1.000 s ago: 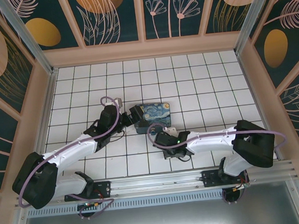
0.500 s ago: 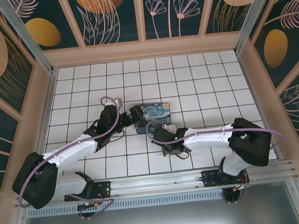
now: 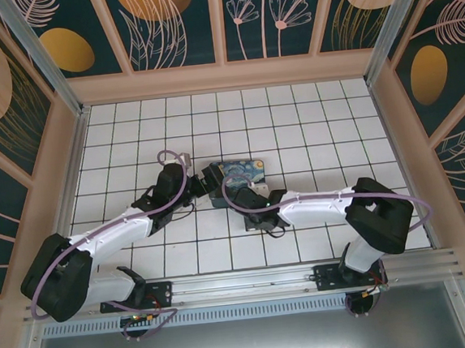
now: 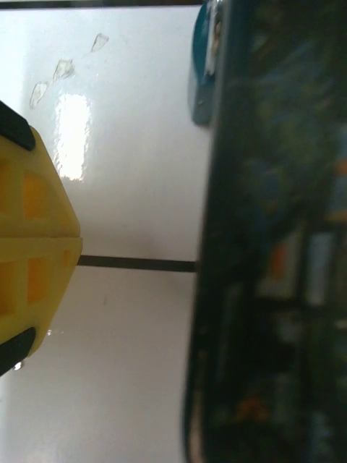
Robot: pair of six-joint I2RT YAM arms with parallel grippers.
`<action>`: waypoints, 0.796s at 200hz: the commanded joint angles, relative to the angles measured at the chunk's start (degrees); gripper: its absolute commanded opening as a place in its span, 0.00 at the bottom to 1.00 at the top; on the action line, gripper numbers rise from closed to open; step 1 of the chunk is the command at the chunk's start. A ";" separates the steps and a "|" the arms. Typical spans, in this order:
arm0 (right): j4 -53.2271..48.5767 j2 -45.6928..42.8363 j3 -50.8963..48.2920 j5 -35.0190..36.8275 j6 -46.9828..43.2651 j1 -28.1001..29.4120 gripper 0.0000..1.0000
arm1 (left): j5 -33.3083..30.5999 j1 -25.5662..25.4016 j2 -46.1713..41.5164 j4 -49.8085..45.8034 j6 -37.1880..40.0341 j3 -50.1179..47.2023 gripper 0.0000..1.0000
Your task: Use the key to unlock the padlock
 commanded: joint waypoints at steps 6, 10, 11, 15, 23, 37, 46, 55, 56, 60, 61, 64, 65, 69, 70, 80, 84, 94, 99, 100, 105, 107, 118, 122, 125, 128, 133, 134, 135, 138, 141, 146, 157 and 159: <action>2.08 0.80 1.49 0.61 -0.63 -0.55 0.00 | 0.93 -0.19 0.69 2.22 -0.51 0.21 0.99; 1.95 0.67 1.52 0.60 -0.56 -0.53 0.00 | 0.91 -0.18 0.75 2.24 -0.45 0.23 0.99; 1.90 0.68 1.51 0.55 -0.57 -0.54 0.00 | 0.91 -0.18 0.75 2.23 -0.48 0.24 0.99; 1.74 0.48 1.50 0.58 -0.39 -0.52 0.02 | 0.91 -0.20 0.74 2.31 -0.47 0.21 0.99; 1.09 -0.32 1.54 0.70 0.11 -0.50 0.08 | 1.00 -0.19 0.77 2.37 -0.52 0.25 0.99; -0.70 -2.64 1.41 1.03 1.95 -0.41 0.28 | 1.17 -0.20 0.73 2.41 -0.43 0.26 0.99; -2.25 -4.46 1.25 1.50 3.38 -0.37 0.34 | 1.18 -0.19 0.64 2.48 -0.50 0.26 0.99; -4.27 -6.28 0.99 2.38 6.02 -0.37 0.43 | 1.11 -0.18 0.57 2.69 -0.46 0.17 0.99; -4.50 -6.53 0.94 2.46 6.28 -0.37 0.44 | 1.10 -0.18 0.58 2.72 -0.44 0.17 0.99; -4.98 -7.43 0.68 2.53 7.27 -0.36 0.47 | 1.08 -0.18 0.51 2.72 -0.34 0.21 0.99; -5.07 -7.63 0.60 2.53 7.44 -0.37 0.49 | 1.08 -0.18 0.50 2.73 -0.38 0.23 0.99; -5.28 -8.26 0.34 2.48 7.98 -0.30 0.51 | 1.01 -0.18 0.49 2.74 -0.42 0.23 0.99; -5.31 -8.45 0.21 2.46 8.14 -0.34 0.52 | 1.01 -0.18 0.49 2.74 -0.38 0.24 0.99; -5.58 -9.24 -0.14 2.33 8.85 -0.34 0.54 | 1.07 -0.23 0.57 2.83 -0.32 0.22 0.99; -5.59 -9.42 -0.20 2.30 8.97 -0.35 0.54 | 1.03 -0.20 0.58 2.83 -0.29 0.24 0.99; -5.43 -10.94 -0.92 1.62 8.70 -0.28 0.58 | 1.13 -0.19 0.65 3.04 -0.13 0.19 0.99; -5.51 -11.20 -1.04 1.30 8.11 -0.28 0.58 | 1.14 -0.20 0.72 3.10 -0.11 0.21 0.99; -6.59 -11.40 -1.08 1.43 5.86 -0.28 0.59 | 1.22 -0.19 0.90 3.20 -0.01 0.26 0.99; -6.64 -11.40 -1.12 1.31 3.63 -0.20 0.59 | 1.26 -0.18 1.05 3.26 0.01 0.26 0.99; -6.56 -11.43 -1.12 1.17 3.07 -0.20 0.59 | 1.31 -0.18 1.03 3.31 0.01 0.30 0.99; -6.42 -11.59 -1.27 0.76 0.66 0.07 0.59 | 1.40 -0.21 1.11 3.40 0.06 0.34 0.99; -6.58 -11.61 -1.33 0.70 -0.06 0.07 0.59 | 1.43 -0.19 1.17 3.43 0.20 0.34 0.99; -8.89 -11.47 -1.35 0.54 -2.12 -0.31 0.59 | 1.81 -0.20 1.52 3.33 0.42 0.57 0.99; -9.79 -11.29 -1.29 0.14 -2.46 -0.89 0.60 | 1.88 -0.19 1.55 3.25 0.53 0.61 0.99; -10.55 -11.15 -1.29 -0.14 -2.51 -1.30 0.59 | 1.96 -0.21 1.55 3.12 0.61 0.67 0.99; -11.13 -11.10 -1.32 -0.32 -2.46 -1.61 0.59 | 1.94 -0.19 1.54 3.01 0.69 0.78 0.99; -12.01 -11.01 -1.35 -0.28 -2.00 -1.90 0.59 | 2.07 -0.19 1.55 2.94 0.79 0.83 0.99; -12.15 -11.00 -1.38 -0.24 -1.90 -1.97 0.59 | 2.15 -0.23 1.55 2.93 0.84 0.85 0.99; -12.22 -11.00 -1.39 -0.22 -1.85 -2.00 0.59 | 2.15 -0.21 1.55 2.88 0.87 0.86 0.99; -12.57 -11.05 -1.41 -0.05 -1.11 -2.03 0.59 | 2.19 -0.19 1.45 2.85 0.93 0.87 0.99; -12.82 -11.08 -1.58 -0.08 -0.31 -2.11 0.59 | 2.20 -0.18 1.35 2.83 1.02 0.87 0.99; -12.92 -11.10 -1.81 -0.46 0.85 -2.21 0.59 | 2.12 -0.19 1.30 2.83 1.19 0.89 0.99; -12.52 -11.14 -2.51 -1.18 3.02 -2.32 0.59 | 1.84 -0.23 1.11 2.79 1.44 1.03 0.99; -12.39 -11.10 -2.65 -1.23 3.38 -2.24 0.59 | 1.80 -0.19 1.04 2.82 1.49 1.04 0.99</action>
